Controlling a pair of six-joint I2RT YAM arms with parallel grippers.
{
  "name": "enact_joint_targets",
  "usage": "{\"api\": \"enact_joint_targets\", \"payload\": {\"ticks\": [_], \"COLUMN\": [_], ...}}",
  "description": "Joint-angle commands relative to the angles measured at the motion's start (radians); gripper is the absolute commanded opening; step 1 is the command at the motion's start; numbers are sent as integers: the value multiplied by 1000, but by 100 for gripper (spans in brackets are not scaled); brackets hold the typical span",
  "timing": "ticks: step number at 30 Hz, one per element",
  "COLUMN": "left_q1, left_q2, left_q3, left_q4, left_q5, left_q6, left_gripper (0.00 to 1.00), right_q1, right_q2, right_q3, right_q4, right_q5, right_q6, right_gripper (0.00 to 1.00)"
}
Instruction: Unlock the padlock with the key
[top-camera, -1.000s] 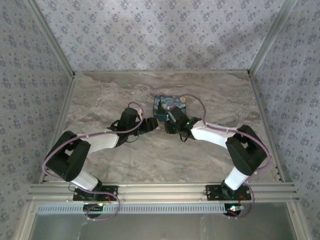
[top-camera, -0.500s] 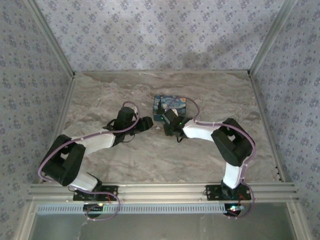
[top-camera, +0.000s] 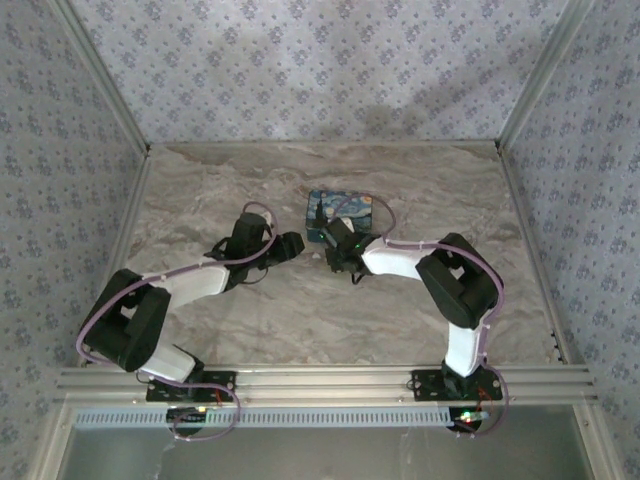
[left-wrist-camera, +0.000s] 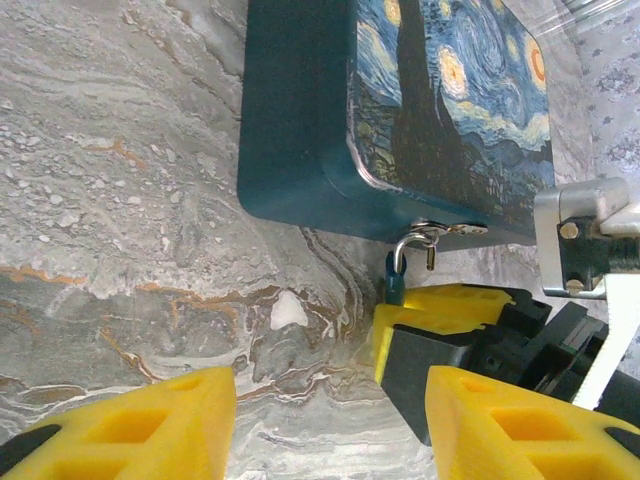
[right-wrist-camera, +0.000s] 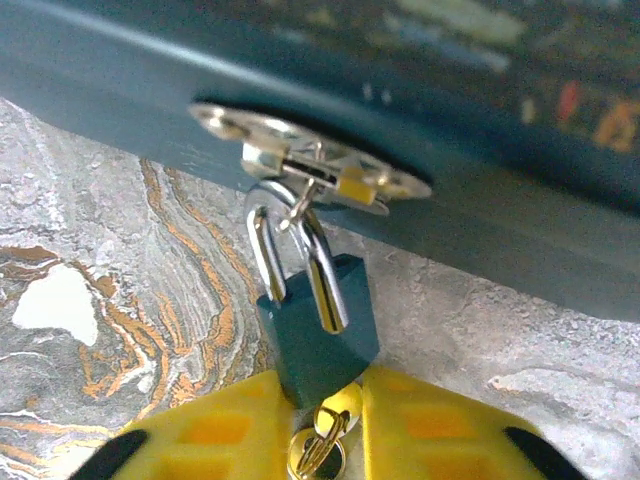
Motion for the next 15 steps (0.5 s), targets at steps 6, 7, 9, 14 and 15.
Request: {"api": "enact_joint_targets", "payload": {"ticks": [6,7,9,14,15], "left_q1": [22,25,32,51,54], "left_q2": [16,21,37,85,99], "left_q3": [70,75,93,147,159], "left_q4": [-36,-36,-36,-34,-35], "left_q5": [-7,-10,-20,-41,-45], "left_q6": [44,49,55,71,75], "left_gripper": [53,53,53,53,53], "right_q1": [23,25,31,46,50], "right_q2": [-53,-58,-64,-88,-97], "right_q3": [-48,-50,-50,-51,-52], "right_q4": [-63,-66,-78,-87,-87], "right_q5": [0,-2,-2,-18,-23], "right_q6": [-25,-34,-53,-124,-146], "right_gripper": [14,11,4,0,0]}}
